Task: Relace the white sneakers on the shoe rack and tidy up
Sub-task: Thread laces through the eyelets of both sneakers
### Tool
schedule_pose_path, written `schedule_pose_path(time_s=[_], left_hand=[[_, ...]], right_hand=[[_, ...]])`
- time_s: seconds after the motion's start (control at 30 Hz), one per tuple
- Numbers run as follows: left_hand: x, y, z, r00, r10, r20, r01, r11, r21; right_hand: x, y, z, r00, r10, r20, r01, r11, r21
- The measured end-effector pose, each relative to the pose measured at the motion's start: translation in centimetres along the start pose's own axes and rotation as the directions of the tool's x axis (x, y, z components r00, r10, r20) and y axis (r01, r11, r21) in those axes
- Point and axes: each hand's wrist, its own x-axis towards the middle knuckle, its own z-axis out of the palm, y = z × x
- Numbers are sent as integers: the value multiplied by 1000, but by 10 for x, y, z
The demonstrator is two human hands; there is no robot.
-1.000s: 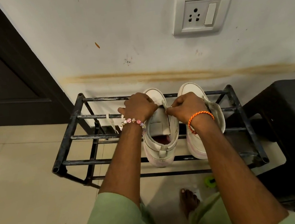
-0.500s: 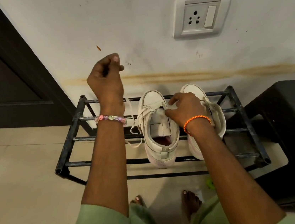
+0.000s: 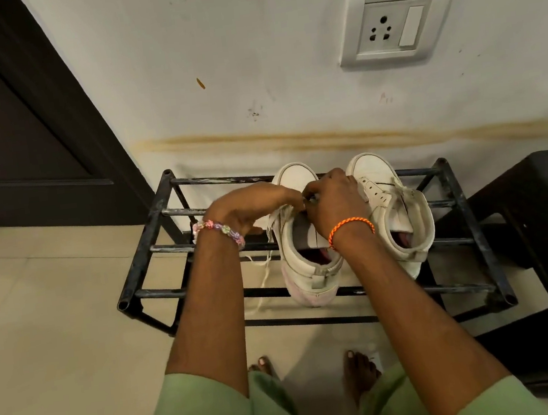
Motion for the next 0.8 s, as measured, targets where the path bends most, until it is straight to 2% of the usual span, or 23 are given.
schedule_pose_path(time_s=[0.1,0.2,0.27,0.33,0.4,0.43,0.47,0.5,0.53,0.57,0.6,0.63,0.7,0.8], left_hand=[[4,-4,1,1000,-7,4,7,995,96],[5,-9,3,999,-27,43,28,999,-20],[6,-11,4,999,-24,32,26,997,-71],[7,-13,4,1000,-28,10,29,994,-104],[9,-15,4,998,-56,30,60,990,-126],[9,-16,4,997,-64,43,69,989,-129],[8,-16,4,997,-67,46,73,989,-132],[9,-17,4,996,-71,47,76,987,-140],[9,-17,3,996,-74,47,80,985,-153],[11,-18,3,996,-73,46,80,983,-167],[10,-19,3,996,-69,48,77,980,-182],[11,-19,2,996,-69,48,77,978,-196],[10,-20,1,997,-58,58,68,978,-197],[7,-19,0,994,-50,94,67,979,-192]], right_hand=[[2,3,3,998,20,-66,-11,990,139],[6,5,-4,985,98,-140,-39,927,374],[9,4,-15,982,128,-136,-35,840,542],[11,2,-27,986,152,-75,-43,652,757],[9,-1,-37,988,154,24,-80,366,927],[8,-1,-40,985,167,48,-93,274,957],[7,-1,-41,980,194,39,-87,245,966],[7,1,-42,974,226,-11,-66,332,941],[8,5,-39,969,230,-88,-41,503,863],[8,7,-37,970,188,-157,-18,692,721],[8,8,-35,977,115,-181,5,832,555],[6,7,-31,987,45,-156,22,915,404],[4,4,-26,998,-24,-50,33,982,188],[3,-6,-22,999,19,47,-21,999,38]])
